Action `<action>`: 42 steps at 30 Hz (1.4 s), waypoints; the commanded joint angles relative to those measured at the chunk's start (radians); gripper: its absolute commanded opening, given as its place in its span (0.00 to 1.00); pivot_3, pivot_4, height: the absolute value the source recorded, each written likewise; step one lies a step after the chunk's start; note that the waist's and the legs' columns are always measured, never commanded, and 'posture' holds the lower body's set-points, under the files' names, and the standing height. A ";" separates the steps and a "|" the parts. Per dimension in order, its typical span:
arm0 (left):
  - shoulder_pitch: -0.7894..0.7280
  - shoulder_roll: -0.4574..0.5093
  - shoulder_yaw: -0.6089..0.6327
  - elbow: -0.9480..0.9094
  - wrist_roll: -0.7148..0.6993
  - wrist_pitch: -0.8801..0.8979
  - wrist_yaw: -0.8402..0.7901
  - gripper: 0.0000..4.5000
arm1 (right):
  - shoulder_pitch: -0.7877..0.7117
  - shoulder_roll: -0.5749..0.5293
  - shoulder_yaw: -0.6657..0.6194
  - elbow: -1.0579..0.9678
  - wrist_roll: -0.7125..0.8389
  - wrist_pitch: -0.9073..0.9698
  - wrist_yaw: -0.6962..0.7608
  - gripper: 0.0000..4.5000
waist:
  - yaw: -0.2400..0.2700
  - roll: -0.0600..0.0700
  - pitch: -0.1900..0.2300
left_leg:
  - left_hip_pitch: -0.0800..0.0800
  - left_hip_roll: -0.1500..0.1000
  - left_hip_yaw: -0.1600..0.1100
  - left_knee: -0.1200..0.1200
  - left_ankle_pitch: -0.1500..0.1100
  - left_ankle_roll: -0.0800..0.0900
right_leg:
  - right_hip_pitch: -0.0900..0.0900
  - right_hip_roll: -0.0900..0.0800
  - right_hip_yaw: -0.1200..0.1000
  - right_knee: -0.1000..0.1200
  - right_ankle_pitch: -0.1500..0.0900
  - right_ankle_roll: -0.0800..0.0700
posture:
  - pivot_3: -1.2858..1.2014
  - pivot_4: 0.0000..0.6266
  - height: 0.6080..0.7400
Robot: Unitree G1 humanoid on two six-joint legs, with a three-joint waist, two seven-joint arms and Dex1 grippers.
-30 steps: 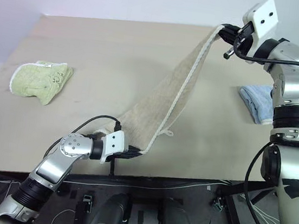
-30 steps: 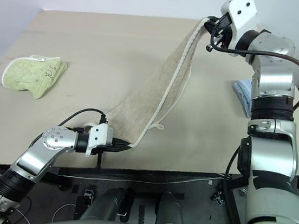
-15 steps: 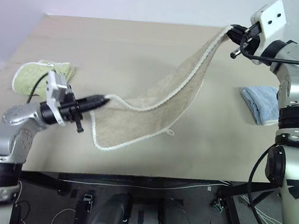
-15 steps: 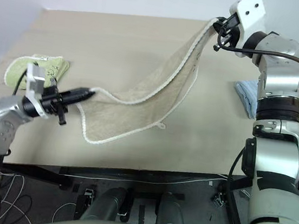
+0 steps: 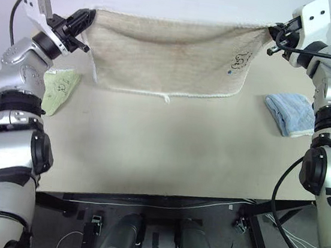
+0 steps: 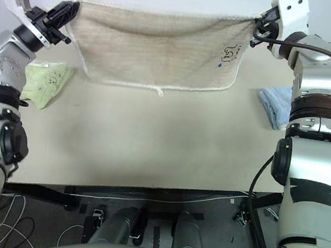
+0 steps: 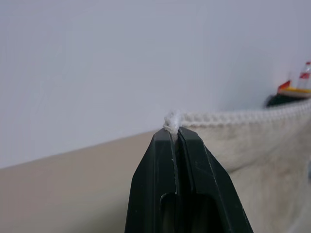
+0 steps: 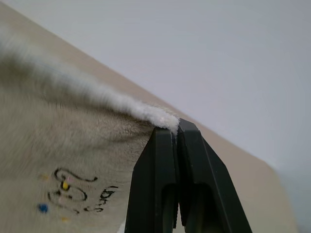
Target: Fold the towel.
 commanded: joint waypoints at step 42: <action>1.013 0.288 0.077 -0.676 -0.121 0.215 -0.652 0.01 | 1.267 -0.539 -0.292 -1.295 0.401 0.298 0.796 0.00 | 0.010 0.000 0.000 | 0.000 0.002 0.000 0.004 -0.004 0.000 | 0.003 -0.005 0.002 0.001 -0.005 -0.005 | 0.52 0.24 1.00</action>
